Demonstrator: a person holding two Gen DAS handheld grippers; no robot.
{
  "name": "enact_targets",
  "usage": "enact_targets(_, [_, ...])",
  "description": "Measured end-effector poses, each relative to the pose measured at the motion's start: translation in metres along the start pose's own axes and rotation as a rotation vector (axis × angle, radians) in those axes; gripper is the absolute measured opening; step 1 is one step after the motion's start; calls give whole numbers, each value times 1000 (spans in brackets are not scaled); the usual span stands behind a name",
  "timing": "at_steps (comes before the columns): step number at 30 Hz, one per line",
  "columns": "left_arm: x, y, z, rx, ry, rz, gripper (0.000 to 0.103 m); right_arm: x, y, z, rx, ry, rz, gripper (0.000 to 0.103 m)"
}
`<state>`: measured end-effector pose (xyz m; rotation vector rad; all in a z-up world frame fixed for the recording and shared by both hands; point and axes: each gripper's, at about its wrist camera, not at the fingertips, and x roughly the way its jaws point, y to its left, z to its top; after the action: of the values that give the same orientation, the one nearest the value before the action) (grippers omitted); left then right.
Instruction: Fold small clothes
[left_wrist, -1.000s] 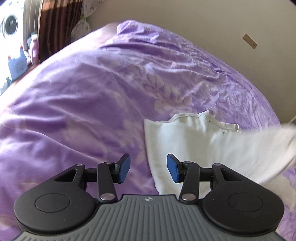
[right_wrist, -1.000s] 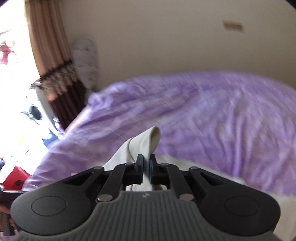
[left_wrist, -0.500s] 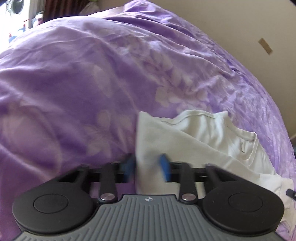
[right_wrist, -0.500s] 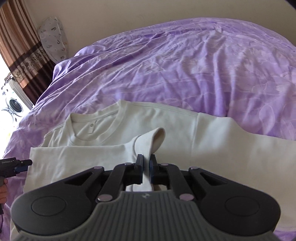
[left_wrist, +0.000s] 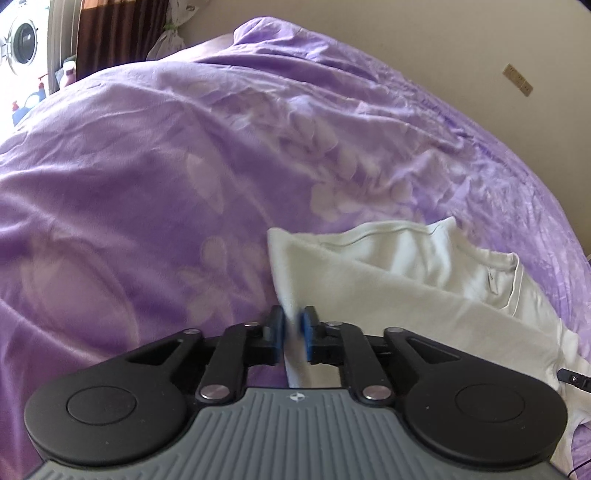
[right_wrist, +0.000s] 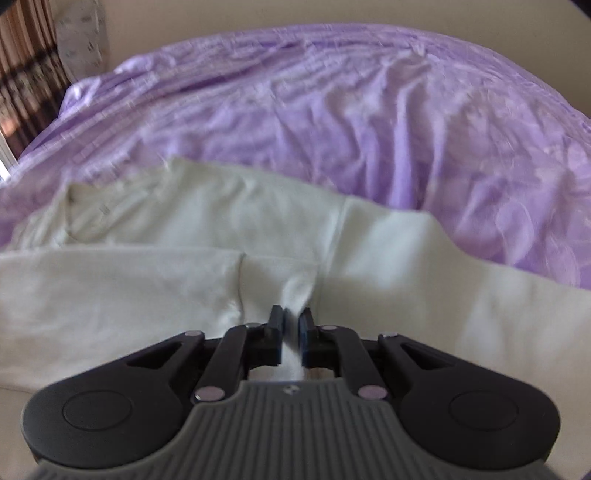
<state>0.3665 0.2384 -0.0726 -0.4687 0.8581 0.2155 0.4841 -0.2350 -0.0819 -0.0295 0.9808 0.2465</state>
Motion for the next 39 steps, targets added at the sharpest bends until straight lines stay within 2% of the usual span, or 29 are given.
enact_targets(1, [-2, 0, 0, 12, 11, 4, 18, 0, -2, -3, 5, 1, -5, 14])
enact_targets(2, [-6, 1, 0, 25, 28, 5, 23, -2, -4, -5, 18, -4, -4, 26])
enact_targets(4, [-18, 0, -1, 38, 59, -6, 30, -11, -11, -8, 53, -15, 1, 38])
enact_targets(8, [-47, -5, -8, 111, 108, -69, 49, -27, -26, -16, 156, -4, 77, 38])
enact_targets(12, [-72, -16, -28, 267, 176, -84, 49, -31, -30, -35, 237, 33, 146, 38])
enact_targets(17, [-93, -31, -58, 444, 246, -97, 53, -34, -26, -46, 202, 25, 148, 37])
enact_targets(22, [-87, -49, -85, 649, 252, -11, 56, -35, -29, -45, 223, 18, 179, 37])
enact_targets(24, [-81, -56, -94, 697, 222, 30, 49, -31, -29, -45, 220, 23, 175, 38])
enact_targets(26, [-77, -61, -98, 700, 184, 57, 20, -26, -30, -45, 236, 22, 173, 37])
enact_targets(28, [-78, -63, -98, 689, 163, 49, 11, -21, -34, -45, 271, 14, 184, 34])
enact_targets(29, [-80, -63, -98, 695, 147, 55, 9, -20, -35, -45, 284, 3, 190, 20])
enact_targets(31, [-89, -61, -97, 717, 119, 54, 8, -21, -35, -44, 286, -8, 185, 2])
enact_targets(35, [-90, -49, -92, 696, 135, 59, 8, -35, -35, -45, 266, -35, 184, 0])
enact_targets(39, [-74, -45, -100, 677, 177, 82, 8, -26, -34, -53, 230, 1, 130, 0])
